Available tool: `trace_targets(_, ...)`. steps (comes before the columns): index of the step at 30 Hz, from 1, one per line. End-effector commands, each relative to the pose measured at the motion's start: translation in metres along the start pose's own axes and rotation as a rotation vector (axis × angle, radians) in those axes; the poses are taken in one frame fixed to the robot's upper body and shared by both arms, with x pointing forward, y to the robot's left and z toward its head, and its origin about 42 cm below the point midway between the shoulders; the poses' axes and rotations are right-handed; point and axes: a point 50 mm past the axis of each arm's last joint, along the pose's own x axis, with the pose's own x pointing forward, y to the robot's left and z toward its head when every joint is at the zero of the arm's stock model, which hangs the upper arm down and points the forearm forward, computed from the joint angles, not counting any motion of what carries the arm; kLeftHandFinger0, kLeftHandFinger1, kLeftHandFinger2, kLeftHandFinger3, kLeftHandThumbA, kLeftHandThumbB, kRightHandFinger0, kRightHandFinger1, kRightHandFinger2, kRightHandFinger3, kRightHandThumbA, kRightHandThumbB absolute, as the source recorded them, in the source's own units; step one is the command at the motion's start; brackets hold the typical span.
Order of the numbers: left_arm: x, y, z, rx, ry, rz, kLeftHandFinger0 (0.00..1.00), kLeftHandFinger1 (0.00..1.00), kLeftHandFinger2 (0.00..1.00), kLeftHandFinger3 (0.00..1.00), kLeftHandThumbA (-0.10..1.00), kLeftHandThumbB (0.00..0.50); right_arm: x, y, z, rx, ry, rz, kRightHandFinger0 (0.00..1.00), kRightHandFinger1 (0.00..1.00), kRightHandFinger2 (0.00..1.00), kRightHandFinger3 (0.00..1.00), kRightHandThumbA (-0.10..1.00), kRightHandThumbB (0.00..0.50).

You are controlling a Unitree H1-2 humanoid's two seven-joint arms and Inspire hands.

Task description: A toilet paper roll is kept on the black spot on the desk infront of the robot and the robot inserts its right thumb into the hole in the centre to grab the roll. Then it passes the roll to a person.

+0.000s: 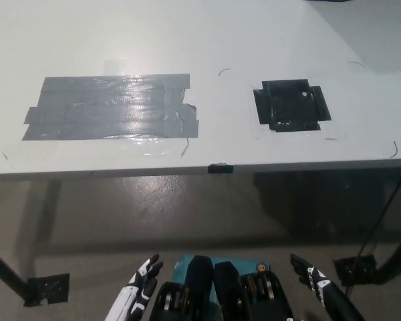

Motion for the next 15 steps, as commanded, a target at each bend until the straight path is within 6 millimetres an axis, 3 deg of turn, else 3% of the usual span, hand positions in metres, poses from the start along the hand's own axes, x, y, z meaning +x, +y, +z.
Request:
trace_targets(1,0.011,0.007,0.017,0.023,-0.085,0.002,1.00,1.00,1.00,1.00,1.00,0.134,0.011,-0.007,0.014,-0.041,-0.084,-0.021,1.00,1.00,1.00,1.00,0.82,0.319)
trace_targets(3,0.017,0.010,0.018,0.027,-0.096,0.003,1.00,1.00,1.00,1.00,1.00,0.123,0.016,-0.010,0.017,-0.048,-0.088,-0.027,1.00,1.00,1.00,1.00,0.83,0.332)
trace_targets(8,0.044,0.019,0.028,0.048,-0.127,0.016,1.00,1.00,1.00,1.00,1.00,0.116,0.041,-0.024,0.030,-0.075,-0.129,-0.036,1.00,1.00,1.00,1.00,0.81,0.297)
trace_targets(15,0.045,0.021,0.027,0.024,-0.104,0.023,1.00,1.00,1.00,1.00,0.99,0.106,0.049,-0.024,0.034,-0.056,-0.132,-0.026,1.00,1.00,1.00,1.00,0.79,0.312)
